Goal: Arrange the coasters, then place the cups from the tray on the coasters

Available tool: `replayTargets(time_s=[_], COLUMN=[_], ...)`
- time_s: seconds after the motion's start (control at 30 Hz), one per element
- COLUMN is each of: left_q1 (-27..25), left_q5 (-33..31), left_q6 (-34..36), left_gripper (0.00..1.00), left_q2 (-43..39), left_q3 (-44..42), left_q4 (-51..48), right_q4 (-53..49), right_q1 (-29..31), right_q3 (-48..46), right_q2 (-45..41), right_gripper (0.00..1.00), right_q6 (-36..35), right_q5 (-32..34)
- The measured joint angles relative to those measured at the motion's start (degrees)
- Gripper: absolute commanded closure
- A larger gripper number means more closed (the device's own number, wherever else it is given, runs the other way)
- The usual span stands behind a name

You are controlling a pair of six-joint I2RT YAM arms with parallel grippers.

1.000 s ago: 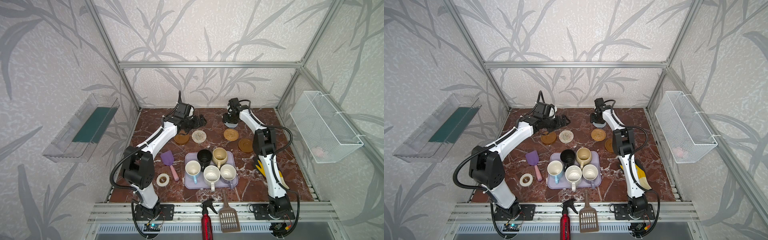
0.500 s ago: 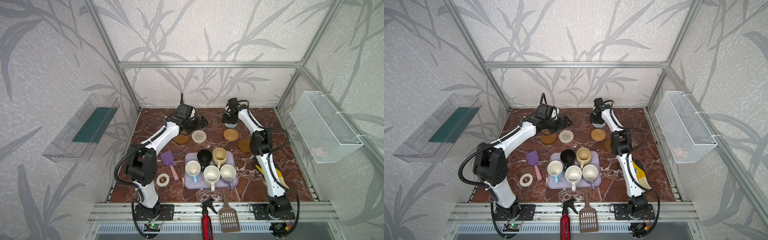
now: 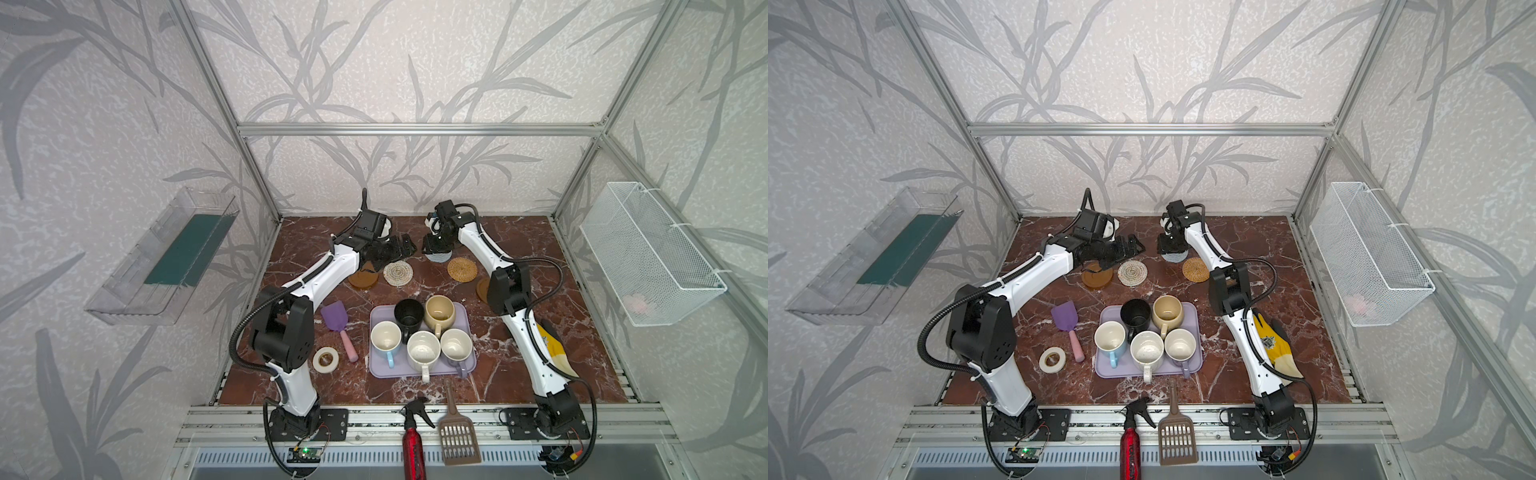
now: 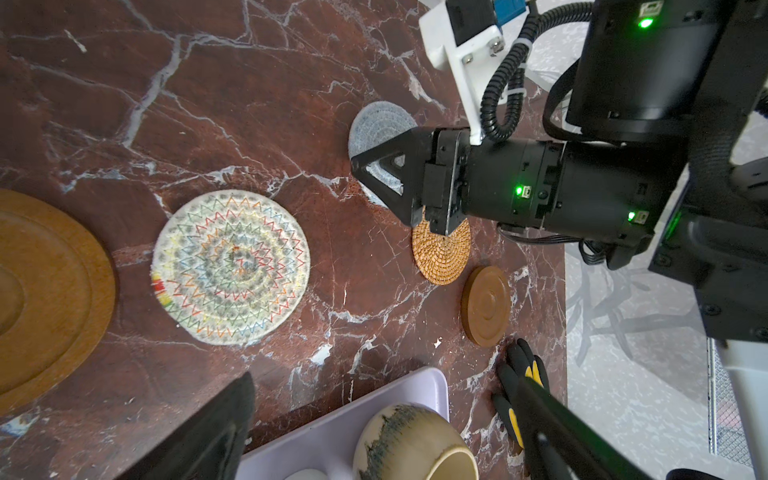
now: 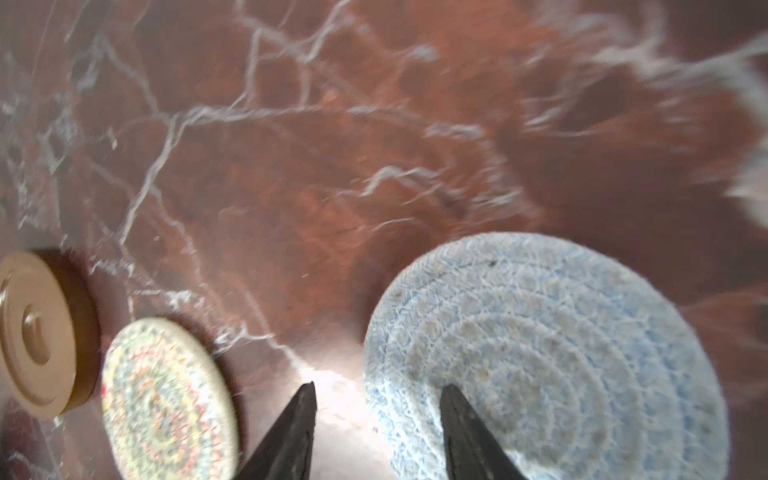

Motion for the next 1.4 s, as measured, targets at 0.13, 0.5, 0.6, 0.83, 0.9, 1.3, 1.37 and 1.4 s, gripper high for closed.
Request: replayTargets(time_s=[0.13,0.5,0.6,0.83,0.9,1.3,1.37,1.4], left_q1=[0.00,0.00,0.00,0.00,0.00,-0.02,-0.04,-0.07], left_q5=[-0.37,-1.40,-1.46,-1.57,-1.75,-2.36,-2.36,-2.36], left_q6=[-0.13,-2.01,-2.19,-2.43,-2.47,-2.60,-2.62,-2.62], left_gripper=[0.01,0.01,0.01,0.01,0.01,0.01,0.01,0.01], left_q2=[0.00,-1.27,-1.70,-2.82,-3.02,-3.56,-3.76,-3.85], left_q3=[-0.83,-2.93,-2.99,-3.87,-4.44,-5.68,-5.68,-5.68], left_q4=[-0.02,0.44,0.46,1.20,1.31,1.31,1.31,1.33], right_q4=[0.09,0.04,1.62,3.19,3.45,2.95,2.97,2.99], right_q1=[1.46,2.58,2.71,3.45,4.00,5.44,5.44,5.46], right_q3=[-3.23,-17.18,-22.21,-25.40,-25.40,-24.74,-24.74,-24.74], right_q2=[-1.77,-9.73,-12.41,-13.94,-13.94,-13.84,-13.84,-13.86], right_gripper=[0.54,0.58,0.59,0.59,0.59,0.60,0.60,0.59], right_q6=[-0.79,-0.96,-0.94,-0.94,-0.90,0.17,0.28,0.42], right_q5=[-0.39,-1.64,-2.69,-4.98,-5.14,-3.76,-3.74,-3.72])
